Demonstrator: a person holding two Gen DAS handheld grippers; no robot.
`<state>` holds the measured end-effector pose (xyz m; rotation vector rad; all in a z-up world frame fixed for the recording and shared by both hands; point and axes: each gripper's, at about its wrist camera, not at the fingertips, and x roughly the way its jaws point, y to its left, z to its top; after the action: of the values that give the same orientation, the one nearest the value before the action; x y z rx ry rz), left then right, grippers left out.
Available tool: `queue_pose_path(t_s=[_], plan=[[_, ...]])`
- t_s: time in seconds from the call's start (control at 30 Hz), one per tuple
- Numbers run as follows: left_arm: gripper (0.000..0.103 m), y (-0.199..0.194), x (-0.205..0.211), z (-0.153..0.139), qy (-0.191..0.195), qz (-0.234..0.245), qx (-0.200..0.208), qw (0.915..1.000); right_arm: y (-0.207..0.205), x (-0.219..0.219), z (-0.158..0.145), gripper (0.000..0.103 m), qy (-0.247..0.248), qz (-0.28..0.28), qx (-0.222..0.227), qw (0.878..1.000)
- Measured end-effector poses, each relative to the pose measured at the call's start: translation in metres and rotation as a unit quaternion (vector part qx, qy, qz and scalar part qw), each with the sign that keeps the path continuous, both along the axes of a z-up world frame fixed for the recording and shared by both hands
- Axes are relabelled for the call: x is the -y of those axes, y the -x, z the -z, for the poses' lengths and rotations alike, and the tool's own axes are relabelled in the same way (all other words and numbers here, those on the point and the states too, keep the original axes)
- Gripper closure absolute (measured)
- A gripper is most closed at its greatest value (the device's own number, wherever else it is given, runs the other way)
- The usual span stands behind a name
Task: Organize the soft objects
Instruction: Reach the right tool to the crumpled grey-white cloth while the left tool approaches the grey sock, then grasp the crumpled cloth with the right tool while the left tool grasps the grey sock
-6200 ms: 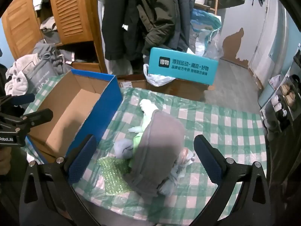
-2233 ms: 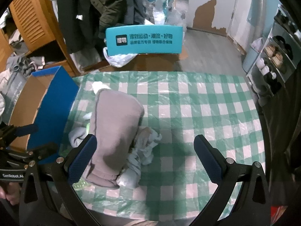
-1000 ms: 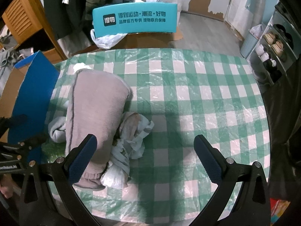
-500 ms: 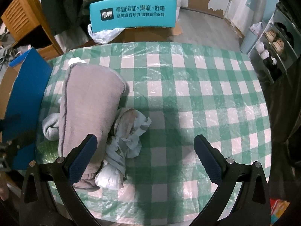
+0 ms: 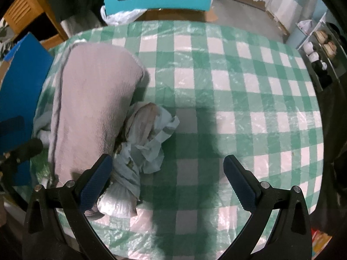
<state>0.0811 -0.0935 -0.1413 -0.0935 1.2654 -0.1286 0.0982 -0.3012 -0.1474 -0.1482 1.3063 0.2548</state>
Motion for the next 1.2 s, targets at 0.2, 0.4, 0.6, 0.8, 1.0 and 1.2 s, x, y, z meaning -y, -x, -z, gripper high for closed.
queue_pose_path(t_s=[0.2, 0.4, 0.6, 0.8, 1.0, 1.2], plan=[[0.008, -0.004, -0.001, 0.012, -0.003, 0.003, -0.013, 0.9999, -0.003, -0.011, 0.014, 0.002, 0.004, -0.015, -0.011, 1.0], [0.008, -0.009, -0.004, 0.019, 0.01, 0.005, -0.02, 0.9997, -0.008, -0.017, 0.025, 0.006, 0.003, -0.03, -0.013, 0.999], [0.016, -0.012, -0.007, 0.025, 0.039, 0.003, -0.027, 0.9989, -0.014, -0.015, 0.027, 0.036, -0.035, -0.039, -0.031, 0.998], [0.04, -0.014, 0.0, 0.028, 0.073, 0.022, -0.037, 0.9964, -0.014, 0.0, 0.018, 0.07, -0.031, -0.025, -0.028, 0.999], [0.045, -0.017, 0.011, 0.03, 0.078, 0.042, -0.037, 0.9954, -0.016, 0.019, 0.015, 0.073, -0.009, -0.001, -0.025, 1.0], [0.047, -0.016, 0.027, 0.031, 0.082, 0.069, -0.04, 0.9934, -0.012, 0.033, 0.008, 0.075, -0.004, 0.015, -0.019, 1.0]])
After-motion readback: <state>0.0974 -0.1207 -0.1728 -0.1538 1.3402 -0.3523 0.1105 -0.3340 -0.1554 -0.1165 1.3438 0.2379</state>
